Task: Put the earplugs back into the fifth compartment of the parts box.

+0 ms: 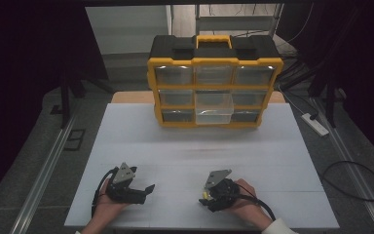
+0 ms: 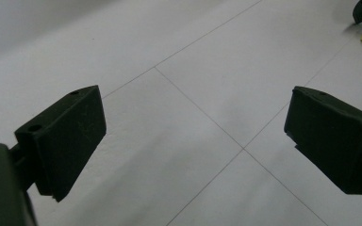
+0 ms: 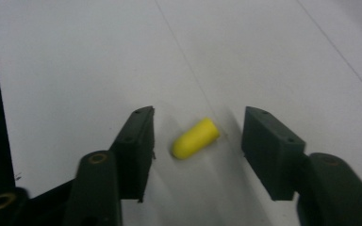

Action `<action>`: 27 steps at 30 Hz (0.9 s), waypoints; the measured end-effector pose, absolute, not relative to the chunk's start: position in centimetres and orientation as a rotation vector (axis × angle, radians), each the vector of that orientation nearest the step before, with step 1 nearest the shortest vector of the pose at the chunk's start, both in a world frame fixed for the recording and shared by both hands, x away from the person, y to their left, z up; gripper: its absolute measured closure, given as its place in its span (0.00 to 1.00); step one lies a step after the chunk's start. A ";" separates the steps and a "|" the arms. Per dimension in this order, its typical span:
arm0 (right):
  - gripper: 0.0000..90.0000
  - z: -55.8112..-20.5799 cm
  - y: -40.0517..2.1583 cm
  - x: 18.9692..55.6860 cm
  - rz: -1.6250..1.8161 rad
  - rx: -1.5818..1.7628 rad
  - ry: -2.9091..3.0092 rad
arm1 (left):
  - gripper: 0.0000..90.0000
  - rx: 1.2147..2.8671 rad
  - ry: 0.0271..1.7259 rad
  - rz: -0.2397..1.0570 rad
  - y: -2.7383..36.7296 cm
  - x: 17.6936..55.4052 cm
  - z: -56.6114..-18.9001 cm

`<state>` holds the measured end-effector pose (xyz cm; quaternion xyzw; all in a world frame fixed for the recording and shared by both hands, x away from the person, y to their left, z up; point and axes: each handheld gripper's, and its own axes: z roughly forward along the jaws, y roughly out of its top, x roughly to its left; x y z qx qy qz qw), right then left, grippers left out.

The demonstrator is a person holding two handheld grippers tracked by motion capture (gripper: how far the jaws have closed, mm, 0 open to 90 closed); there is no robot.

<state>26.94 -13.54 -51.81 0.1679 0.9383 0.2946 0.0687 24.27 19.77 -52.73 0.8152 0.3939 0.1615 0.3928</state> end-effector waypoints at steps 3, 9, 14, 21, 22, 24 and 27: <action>0.64 -51.8 -13.5 27.0 0.898 0.520 2.837 | 0.07 2.069 0.998 0.410 19.8 24.3 -52.7; 0.81 -51.7 -13.8 27.3 0.911 0.570 2.837 | 0.07 2.068 0.998 0.411 19.8 24.3 -52.7; 0.88 -51.5 -13.9 27.3 0.926 0.563 2.840 | 0.07 2.068 0.998 0.413 19.8 24.3 -52.7; 0.89 -50.3 -14.7 27.6 1.036 0.597 2.769 | 0.07 2.068 0.998 0.414 19.8 24.3 -52.7; 0.89 -50.2 -14.8 27.6 1.048 0.601 2.762 | 0.07 2.068 0.997 0.414 19.8 24.3 -52.7; 0.89 -49.8 -15.2 27.9 1.099 0.629 2.746 | 0.07 2.069 0.997 0.415 19.8 24.3 -52.7; 0.89 -49.4 -15.7 28.1 1.147 0.653 2.718 | 0.07 2.070 0.996 0.415 19.8 24.3 -52.7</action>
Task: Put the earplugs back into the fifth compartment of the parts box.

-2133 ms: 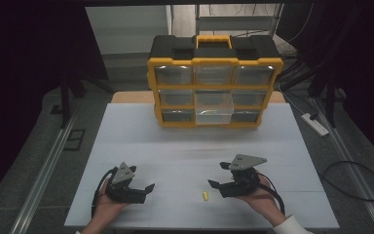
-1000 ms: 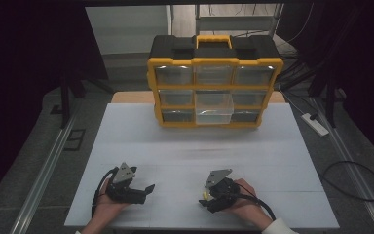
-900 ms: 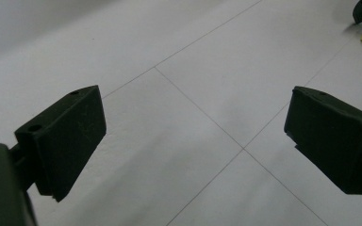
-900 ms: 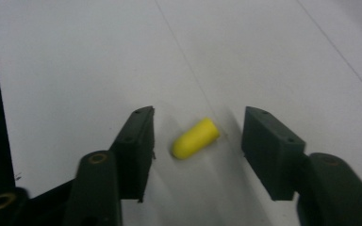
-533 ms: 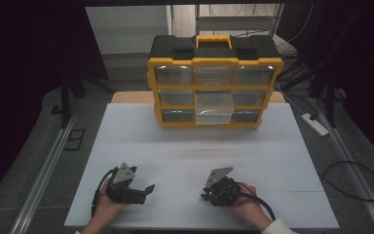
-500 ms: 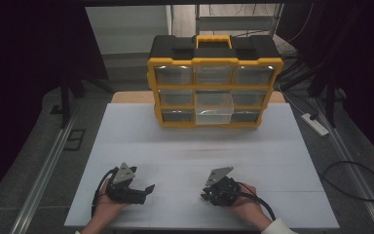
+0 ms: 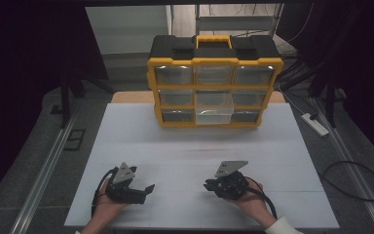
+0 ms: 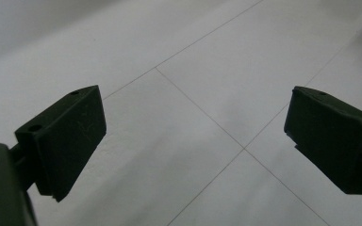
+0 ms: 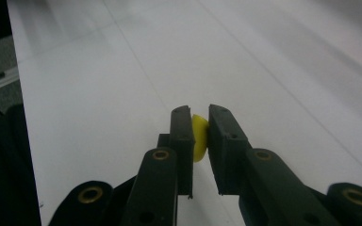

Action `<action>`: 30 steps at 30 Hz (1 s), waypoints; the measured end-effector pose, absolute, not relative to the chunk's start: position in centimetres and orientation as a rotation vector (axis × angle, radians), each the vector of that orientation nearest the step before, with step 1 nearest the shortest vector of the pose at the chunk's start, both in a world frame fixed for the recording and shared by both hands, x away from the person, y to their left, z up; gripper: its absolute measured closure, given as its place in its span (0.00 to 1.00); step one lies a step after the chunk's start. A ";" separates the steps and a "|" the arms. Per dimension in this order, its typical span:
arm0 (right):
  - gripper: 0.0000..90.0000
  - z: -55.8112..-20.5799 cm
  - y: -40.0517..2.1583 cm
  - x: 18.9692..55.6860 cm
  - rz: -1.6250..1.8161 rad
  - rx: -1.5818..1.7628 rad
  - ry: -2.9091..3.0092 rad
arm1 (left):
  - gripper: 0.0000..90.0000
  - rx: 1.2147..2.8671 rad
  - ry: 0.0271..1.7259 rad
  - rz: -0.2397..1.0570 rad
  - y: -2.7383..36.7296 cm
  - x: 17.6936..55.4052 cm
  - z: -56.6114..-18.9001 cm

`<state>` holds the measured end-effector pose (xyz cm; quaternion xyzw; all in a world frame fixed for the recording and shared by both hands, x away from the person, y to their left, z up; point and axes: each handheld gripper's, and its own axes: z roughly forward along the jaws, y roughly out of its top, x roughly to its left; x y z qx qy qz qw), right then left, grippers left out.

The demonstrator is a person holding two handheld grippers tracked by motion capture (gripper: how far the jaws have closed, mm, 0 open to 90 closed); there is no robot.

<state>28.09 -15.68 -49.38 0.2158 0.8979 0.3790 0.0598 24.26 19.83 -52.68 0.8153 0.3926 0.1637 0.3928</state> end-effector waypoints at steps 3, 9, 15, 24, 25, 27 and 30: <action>0.89 -48.9 -16.1 28.2 1.191 0.664 2.679 | 0.07 2.069 0.998 0.415 19.8 24.3 -52.7; 0.89 -48.1 -16.6 28.3 1.252 0.676 2.618 | 0.07 2.069 0.997 0.416 19.8 24.3 -52.7; 0.89 -47.5 -17.0 28.5 1.309 0.701 2.569 | 0.07 2.073 0.995 0.415 19.8 24.3 -52.7; 0.89 -46.4 -17.4 28.8 1.356 0.717 2.506 | 0.07 2.070 0.997 0.415 19.8 24.3 -52.7; 0.89 -46.2 -17.5 28.9 1.363 0.718 2.498 | 0.07 2.070 0.997 0.416 19.8 24.3 -52.7; 0.89 -46.0 -17.6 28.9 1.369 0.725 2.484 | 0.07 2.070 0.997 0.415 19.8 24.3 -52.7; 0.89 -45.5 -17.9 29.1 1.389 0.738 2.460 | 0.07 2.069 0.998 0.415 19.7 24.3 -52.7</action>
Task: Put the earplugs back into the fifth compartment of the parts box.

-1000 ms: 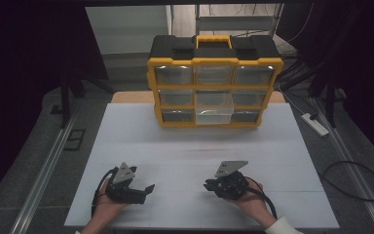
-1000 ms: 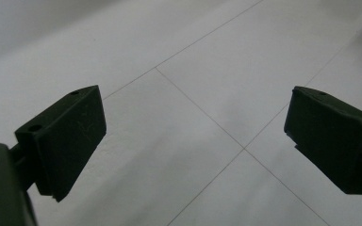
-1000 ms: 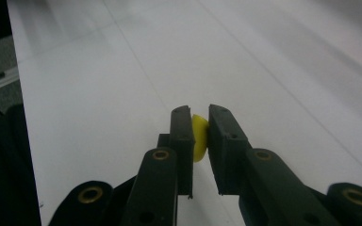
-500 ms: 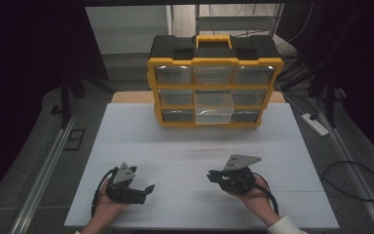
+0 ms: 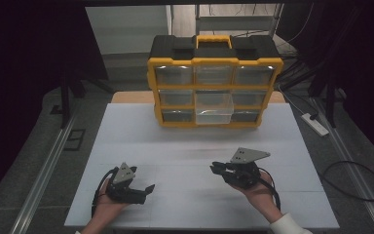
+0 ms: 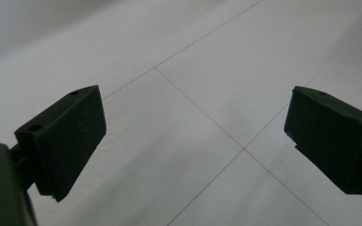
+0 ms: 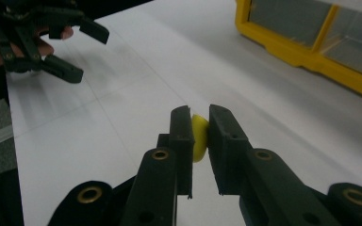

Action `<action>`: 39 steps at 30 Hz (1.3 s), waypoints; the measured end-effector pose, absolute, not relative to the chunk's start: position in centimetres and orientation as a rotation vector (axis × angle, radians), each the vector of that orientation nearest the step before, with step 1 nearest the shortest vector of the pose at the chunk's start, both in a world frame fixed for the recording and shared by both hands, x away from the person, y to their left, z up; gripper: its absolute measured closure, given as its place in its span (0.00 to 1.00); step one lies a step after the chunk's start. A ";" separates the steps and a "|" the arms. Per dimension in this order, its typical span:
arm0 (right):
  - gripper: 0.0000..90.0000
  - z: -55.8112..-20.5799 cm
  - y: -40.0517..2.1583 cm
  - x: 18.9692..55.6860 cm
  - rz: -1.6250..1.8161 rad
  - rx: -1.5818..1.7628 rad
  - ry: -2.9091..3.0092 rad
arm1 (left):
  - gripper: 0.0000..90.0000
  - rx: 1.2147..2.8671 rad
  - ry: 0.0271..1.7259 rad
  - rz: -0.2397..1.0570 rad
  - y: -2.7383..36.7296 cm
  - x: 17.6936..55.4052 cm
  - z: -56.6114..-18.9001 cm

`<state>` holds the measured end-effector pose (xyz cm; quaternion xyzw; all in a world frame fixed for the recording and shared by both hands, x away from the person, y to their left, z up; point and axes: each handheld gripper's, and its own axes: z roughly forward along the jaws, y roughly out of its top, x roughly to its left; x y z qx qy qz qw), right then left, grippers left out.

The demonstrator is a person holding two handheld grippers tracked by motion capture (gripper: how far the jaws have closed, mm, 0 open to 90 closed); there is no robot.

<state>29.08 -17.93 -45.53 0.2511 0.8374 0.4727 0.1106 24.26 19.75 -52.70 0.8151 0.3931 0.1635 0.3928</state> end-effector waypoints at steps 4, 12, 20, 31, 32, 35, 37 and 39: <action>0.89 -45.1 -18.1 29.3 1.423 0.761 2.444 | 0.07 2.072 0.997 0.416 19.7 24.3 -52.7; 0.89 -43.3 -18.2 30.2 1.478 0.766 2.376 | 0.07 2.068 0.996 0.415 19.7 24.3 -52.7; 0.89 -41.3 -18.9 30.8 1.535 0.778 2.301 | 0.07 2.066 0.999 0.413 19.7 24.3 -52.7; 0.89 -38.9 -19.6 32.7 1.564 0.808 2.208 | 0.07 2.066 0.998 0.413 19.8 24.3 -52.7; 0.89 -38.5 -19.6 33.0 1.557 0.811 2.201 | 0.07 2.066 0.998 0.413 19.8 24.3 -52.7; 0.89 -38.1 -19.5 33.5 1.544 0.812 2.193 | 0.07 2.066 0.997 0.412 19.7 24.3 -52.7; 0.89 -37.8 -19.5 34.0 1.543 0.819 2.180 | 0.07 2.068 0.996 0.413 19.8 24.3 -52.7; 0.89 -37.6 -19.5 34.4 1.541 0.826 2.174 | 0.07 2.066 0.998 0.412 19.7 24.3 -52.7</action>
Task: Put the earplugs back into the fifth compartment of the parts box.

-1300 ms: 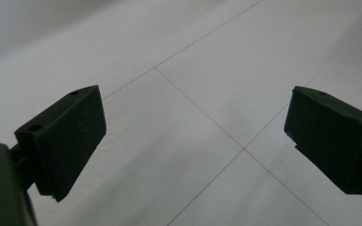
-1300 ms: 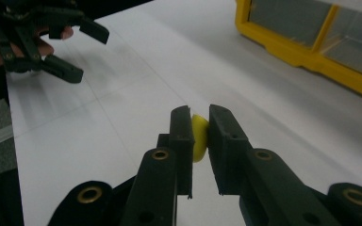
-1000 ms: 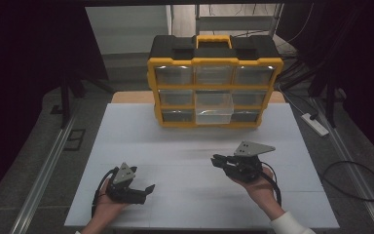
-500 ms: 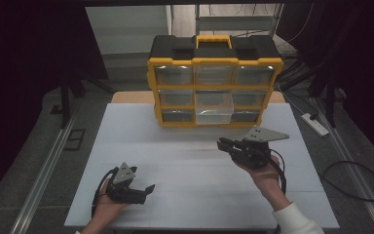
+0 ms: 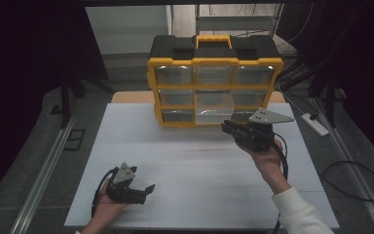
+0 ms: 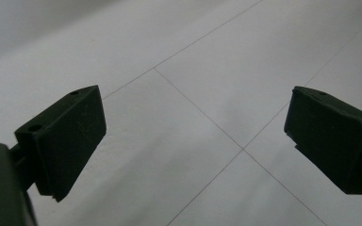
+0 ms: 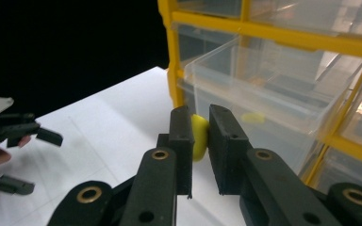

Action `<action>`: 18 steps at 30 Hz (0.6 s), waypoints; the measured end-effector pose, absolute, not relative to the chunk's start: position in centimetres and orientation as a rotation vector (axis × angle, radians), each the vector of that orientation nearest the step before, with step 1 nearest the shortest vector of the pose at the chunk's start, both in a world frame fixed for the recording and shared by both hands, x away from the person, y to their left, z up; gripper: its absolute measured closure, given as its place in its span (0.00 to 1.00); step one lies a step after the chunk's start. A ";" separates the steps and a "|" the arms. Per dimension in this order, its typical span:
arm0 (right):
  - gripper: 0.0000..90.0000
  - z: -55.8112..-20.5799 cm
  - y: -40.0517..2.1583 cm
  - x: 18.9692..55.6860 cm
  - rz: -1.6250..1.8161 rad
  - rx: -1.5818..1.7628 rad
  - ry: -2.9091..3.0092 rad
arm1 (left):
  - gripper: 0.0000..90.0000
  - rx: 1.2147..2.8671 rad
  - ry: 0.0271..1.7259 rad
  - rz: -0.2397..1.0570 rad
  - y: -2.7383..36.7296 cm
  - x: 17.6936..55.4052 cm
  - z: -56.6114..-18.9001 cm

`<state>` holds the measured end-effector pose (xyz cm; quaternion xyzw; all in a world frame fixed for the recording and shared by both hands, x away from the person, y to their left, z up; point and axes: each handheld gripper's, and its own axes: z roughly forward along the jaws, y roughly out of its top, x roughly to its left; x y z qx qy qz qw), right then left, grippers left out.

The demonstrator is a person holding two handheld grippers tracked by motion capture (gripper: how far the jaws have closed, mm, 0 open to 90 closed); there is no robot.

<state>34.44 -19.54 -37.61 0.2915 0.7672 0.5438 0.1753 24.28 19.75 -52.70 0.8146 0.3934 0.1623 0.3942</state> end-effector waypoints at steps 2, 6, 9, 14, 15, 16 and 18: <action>0.89 -37.3 -19.5 35.0 1.546 0.835 2.165 | 0.07 2.064 0.998 0.412 19.8 24.3 -52.7; 0.89 -36.7 -19.3 35.9 1.558 0.843 2.158 | 0.07 2.067 0.997 0.412 19.8 24.3 -52.7; 0.89 -36.4 -19.1 36.7 1.553 0.853 2.159 | 0.07 2.069 0.996 0.413 19.8 24.3 -52.7; 0.89 -35.8 -18.7 38.0 1.560 0.878 2.154 | 0.07 2.068 0.997 0.413 19.8 24.3 -52.7; 0.89 -35.7 -18.6 38.3 1.559 0.881 2.153 | 0.07 2.068 0.997 0.414 19.8 24.3 -52.7; 0.89 -35.4 -18.5 38.8 1.548 0.887 2.154 | 0.07 2.067 0.998 0.412 19.8 24.3 -52.7; 0.89 -35.2 -18.3 39.5 1.541 0.897 2.150 | 0.07 2.068 0.998 0.411 19.8 24.3 -52.7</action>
